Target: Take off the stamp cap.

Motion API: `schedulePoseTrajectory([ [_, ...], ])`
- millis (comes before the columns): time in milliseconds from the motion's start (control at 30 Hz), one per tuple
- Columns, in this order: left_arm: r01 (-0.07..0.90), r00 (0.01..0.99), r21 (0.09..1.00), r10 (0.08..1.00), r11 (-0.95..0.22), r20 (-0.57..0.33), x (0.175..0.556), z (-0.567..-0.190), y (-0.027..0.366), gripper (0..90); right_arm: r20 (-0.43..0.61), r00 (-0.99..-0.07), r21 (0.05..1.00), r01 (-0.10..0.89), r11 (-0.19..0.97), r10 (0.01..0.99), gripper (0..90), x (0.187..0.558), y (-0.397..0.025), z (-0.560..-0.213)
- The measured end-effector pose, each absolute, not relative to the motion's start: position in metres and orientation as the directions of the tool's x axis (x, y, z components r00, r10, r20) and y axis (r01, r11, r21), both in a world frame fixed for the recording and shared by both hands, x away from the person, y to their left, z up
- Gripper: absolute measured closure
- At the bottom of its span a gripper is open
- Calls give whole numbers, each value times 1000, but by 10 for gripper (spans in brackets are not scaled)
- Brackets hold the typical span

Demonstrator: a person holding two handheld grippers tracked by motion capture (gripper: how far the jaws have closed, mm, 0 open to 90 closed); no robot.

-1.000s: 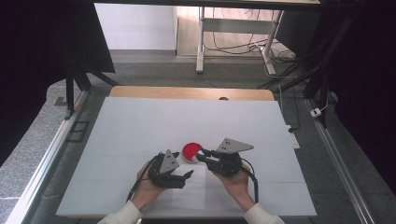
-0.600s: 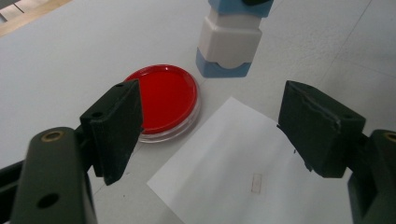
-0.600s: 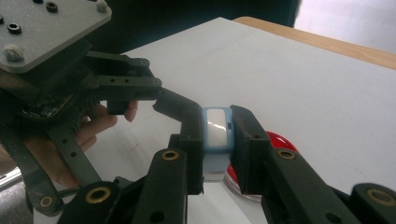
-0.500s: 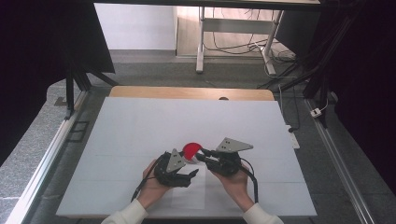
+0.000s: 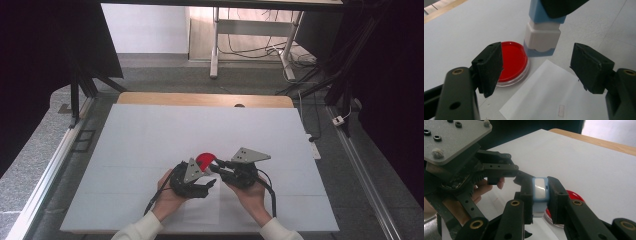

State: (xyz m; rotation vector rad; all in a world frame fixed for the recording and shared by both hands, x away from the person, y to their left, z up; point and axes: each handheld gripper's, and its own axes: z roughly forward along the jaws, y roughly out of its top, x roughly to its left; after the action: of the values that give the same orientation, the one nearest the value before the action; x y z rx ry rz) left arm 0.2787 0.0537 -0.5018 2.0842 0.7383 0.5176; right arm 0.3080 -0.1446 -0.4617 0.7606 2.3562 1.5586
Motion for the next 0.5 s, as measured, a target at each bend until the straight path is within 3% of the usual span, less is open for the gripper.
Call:
schedulePoseTrajectory([
  [500,303,733,823,669,-481,122,283,-503,49,385,104,-840,903,304,303,533,748,309,-146,-462],
])
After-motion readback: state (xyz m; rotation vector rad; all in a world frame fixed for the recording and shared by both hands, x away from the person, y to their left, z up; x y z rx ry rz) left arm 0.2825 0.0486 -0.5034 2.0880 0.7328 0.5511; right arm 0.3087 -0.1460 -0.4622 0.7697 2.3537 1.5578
